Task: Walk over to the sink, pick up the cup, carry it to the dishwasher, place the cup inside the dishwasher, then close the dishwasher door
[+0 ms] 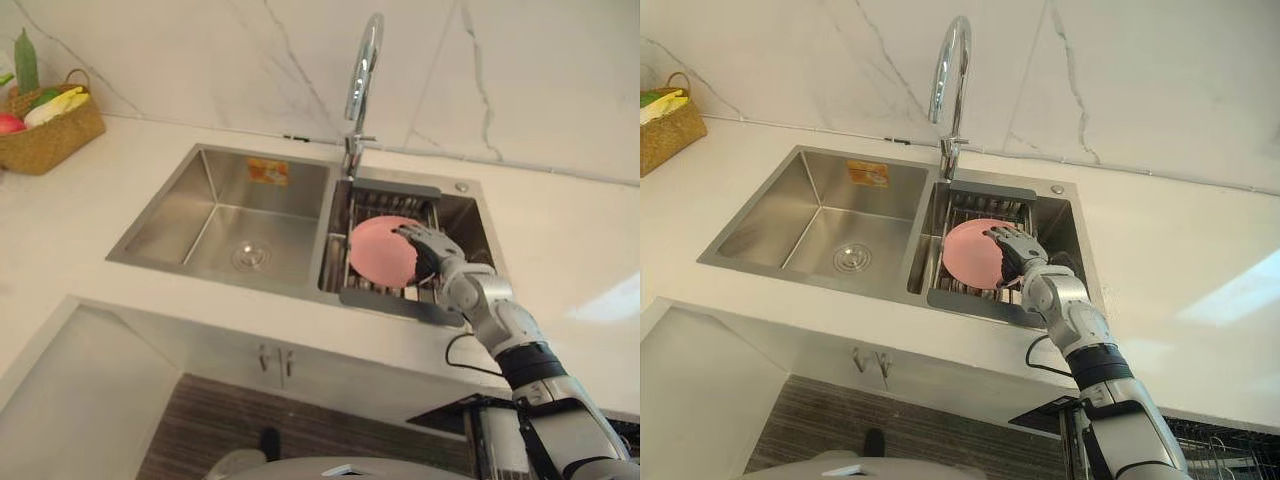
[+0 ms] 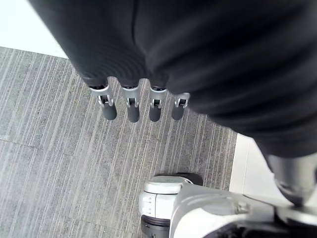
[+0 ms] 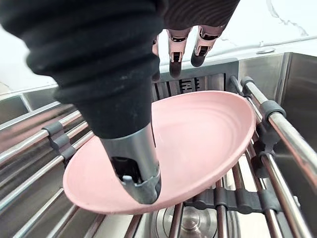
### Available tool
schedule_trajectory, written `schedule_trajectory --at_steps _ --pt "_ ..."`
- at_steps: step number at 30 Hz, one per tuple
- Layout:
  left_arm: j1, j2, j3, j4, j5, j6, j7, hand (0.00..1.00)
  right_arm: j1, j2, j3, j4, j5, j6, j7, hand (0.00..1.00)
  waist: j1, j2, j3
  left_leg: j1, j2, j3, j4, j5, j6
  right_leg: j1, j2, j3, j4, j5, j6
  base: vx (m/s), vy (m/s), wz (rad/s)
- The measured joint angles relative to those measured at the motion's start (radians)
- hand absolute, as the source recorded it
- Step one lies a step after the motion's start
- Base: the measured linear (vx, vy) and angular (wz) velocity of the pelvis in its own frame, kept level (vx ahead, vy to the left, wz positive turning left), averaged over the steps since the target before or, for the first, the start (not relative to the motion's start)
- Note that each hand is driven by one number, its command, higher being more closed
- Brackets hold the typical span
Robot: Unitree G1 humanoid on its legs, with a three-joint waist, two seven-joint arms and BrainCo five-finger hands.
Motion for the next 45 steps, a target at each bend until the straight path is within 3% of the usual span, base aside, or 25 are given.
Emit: schedule_trajectory --at_steps 8,18,22,27,33,40,45 --pt "0.001 0.003 -0.007 0.001 0.000 0.004 -0.001 0.00 0.002 0.001 0.037 0.103 -0.064 0.071 -0.037 0.00 -0.002 0.000 0.003 0.002 -0.005 -0.020 -0.001 0.001 -0.004 0.011 -0.004 -0.025 0.004 -0.015 -0.010 -0.01 -0.005 0.06" --pt "0.001 0.007 -0.013 0.001 0.000 0.014 -0.009 0.00 -0.002 0.006 0.057 0.145 -0.098 0.096 -0.042 0.00 0.015 0.000 0.013 0.002 -0.009 -0.031 0.000 0.003 -0.005 0.018 -0.004 -0.031 0.005 -0.018 -0.008 0.00 -0.007 0.04" --pt "0.002 0.016 -0.024 0.002 0.000 0.014 -0.016 0.00 -0.037 0.011 0.057 0.247 -0.100 0.115 -0.106 0.00 0.019 -0.005 0.013 0.005 -0.013 -0.051 -0.001 0.005 -0.007 0.031 -0.005 -0.053 0.004 -0.021 -0.009 0.00 -0.025 0.15" --pt "-0.002 0.028 -0.041 0.013 0.000 0.006 -0.022 0.00 -0.085 0.019 0.065 0.416 -0.100 0.135 -0.328 0.00 0.045 -0.012 0.017 0.005 -0.016 -0.079 -0.001 0.009 -0.012 0.041 -0.006 -0.080 0.018 -0.039 -0.013 -0.02 -0.023 0.17" --pt "0.004 0.029 -0.042 0.031 0.001 -0.004 -0.027 0.00 -0.083 0.023 0.065 0.433 -0.097 0.156 -0.392 0.00 0.052 -0.015 0.020 -0.003 -0.021 -0.078 -0.001 0.002 -0.001 0.043 -0.011 -0.082 0.019 -0.051 -0.002 -0.01 -0.007 0.06" --pt "0.003 0.032 -0.040 0.039 0.003 -0.023 -0.029 0.00 -0.078 0.053 0.067 0.478 -0.082 0.158 -0.479 0.00 0.051 -0.028 0.030 0.000 -0.031 -0.085 -0.001 0.004 -0.005 0.044 -0.015 -0.082 0.033 -0.059 -0.014 0.06 -0.034 0.04" --pt "0.004 0.032 -0.040 0.040 0.010 -0.034 -0.028 0.00 -0.077 0.054 0.067 0.507 -0.042 0.150 -0.541 0.00 0.052 -0.020 0.040 0.004 -0.029 -0.095 -0.001 0.003 -0.008 0.045 -0.011 -0.091 0.035 -0.067 -0.021 -0.01 -0.050 0.04"
